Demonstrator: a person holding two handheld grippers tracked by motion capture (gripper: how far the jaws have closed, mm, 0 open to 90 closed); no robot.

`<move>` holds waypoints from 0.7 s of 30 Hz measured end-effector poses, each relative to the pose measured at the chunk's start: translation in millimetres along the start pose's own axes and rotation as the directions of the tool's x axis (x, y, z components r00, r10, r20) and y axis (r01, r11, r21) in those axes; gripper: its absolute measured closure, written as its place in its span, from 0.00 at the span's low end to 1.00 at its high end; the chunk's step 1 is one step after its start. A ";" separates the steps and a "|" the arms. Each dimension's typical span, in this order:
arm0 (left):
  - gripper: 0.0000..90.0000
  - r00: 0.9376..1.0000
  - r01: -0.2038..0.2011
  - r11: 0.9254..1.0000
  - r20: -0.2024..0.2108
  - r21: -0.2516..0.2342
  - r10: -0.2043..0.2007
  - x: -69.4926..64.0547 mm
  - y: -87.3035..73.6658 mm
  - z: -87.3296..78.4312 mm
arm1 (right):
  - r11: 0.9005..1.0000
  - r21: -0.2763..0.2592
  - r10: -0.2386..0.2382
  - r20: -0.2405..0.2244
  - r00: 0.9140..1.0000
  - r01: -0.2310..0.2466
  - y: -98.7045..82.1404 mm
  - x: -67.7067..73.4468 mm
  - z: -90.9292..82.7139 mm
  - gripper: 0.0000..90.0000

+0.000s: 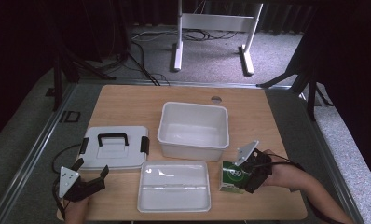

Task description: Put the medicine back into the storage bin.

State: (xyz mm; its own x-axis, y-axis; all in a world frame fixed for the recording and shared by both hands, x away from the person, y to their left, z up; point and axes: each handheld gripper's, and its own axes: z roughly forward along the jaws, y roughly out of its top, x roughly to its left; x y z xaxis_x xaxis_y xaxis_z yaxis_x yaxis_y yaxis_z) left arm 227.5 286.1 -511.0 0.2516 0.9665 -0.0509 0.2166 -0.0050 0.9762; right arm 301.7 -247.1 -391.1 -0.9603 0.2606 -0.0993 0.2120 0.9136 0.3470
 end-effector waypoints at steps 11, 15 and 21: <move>0.02 1.000 0.004 1.000 0.001 0.001 -0.004 0.6 0.0 -0.1 | 0.999 0.042 -0.022 -0.055 0.998 0.024 2.9 -8.8 33.6 0.11; 0.02 1.000 0.002 1.000 0.002 0.002 -0.002 0.6 0.1 0.0 | 0.999 0.046 -0.013 -0.072 0.997 0.017 2.9 -10.6 35.5 0.11; 0.02 1.000 0.001 1.000 0.002 0.001 -0.001 0.3 0.0 0.0 | 0.998 0.068 -0.009 -0.090 0.996 0.016 3.8 -11.9 41.3 0.14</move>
State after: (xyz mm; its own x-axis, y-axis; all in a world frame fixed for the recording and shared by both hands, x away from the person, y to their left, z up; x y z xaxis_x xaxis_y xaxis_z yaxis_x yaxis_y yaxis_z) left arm 227.5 286.4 -510.9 0.2532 0.9660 -0.0519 0.2177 -0.0046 0.9760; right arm 321.4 -233.8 -427.1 -0.9747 0.2228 -0.0185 0.2088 0.9366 0.2814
